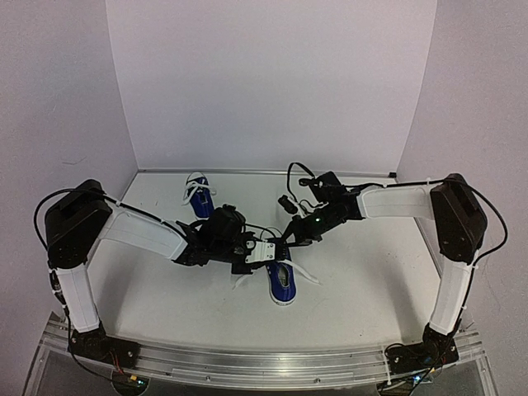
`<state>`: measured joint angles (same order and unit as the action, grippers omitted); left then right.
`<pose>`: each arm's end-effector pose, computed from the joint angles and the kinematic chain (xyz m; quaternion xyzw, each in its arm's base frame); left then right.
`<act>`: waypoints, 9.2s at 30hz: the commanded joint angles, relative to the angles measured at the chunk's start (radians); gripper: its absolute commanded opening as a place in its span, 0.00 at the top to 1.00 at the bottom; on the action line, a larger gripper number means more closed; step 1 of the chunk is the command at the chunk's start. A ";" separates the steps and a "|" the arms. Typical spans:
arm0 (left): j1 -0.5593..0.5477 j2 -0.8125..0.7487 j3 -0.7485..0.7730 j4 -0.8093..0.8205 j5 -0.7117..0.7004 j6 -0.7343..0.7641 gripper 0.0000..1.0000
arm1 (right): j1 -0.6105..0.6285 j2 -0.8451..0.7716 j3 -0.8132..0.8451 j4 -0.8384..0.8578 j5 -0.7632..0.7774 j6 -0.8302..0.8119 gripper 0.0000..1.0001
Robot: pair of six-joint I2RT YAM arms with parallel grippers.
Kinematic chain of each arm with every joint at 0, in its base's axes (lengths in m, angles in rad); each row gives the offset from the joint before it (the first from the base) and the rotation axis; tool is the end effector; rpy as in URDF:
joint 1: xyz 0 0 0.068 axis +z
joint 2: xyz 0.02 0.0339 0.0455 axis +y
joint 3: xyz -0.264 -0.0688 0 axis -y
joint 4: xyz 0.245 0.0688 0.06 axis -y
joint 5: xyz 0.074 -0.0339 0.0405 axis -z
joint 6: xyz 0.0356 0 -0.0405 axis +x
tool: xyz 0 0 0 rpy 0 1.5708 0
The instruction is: Tie the shoes
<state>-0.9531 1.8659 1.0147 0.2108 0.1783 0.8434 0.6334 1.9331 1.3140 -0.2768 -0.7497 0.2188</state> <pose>0.2212 -0.3223 0.1562 0.7212 0.5233 -0.1039 0.4418 0.3165 0.2625 0.1889 -0.2994 0.8343 0.4419 0.1377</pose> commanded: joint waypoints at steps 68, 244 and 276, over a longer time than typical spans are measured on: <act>-0.009 0.152 -0.087 0.566 -0.168 -0.493 1.00 | 0.021 -0.016 -0.065 0.120 -0.182 0.058 0.83; 0.161 0.007 0.061 -0.144 -0.013 -0.333 1.00 | -0.045 -0.105 -0.387 0.217 0.056 0.137 1.00; 0.108 -0.247 -0.149 -0.034 0.185 -0.248 0.67 | -0.168 -0.105 -0.191 0.110 0.036 0.024 0.59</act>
<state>-0.8086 1.6095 0.8391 0.1310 0.2890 0.5503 0.4587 1.7567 1.0465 -0.1776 -0.6967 0.2659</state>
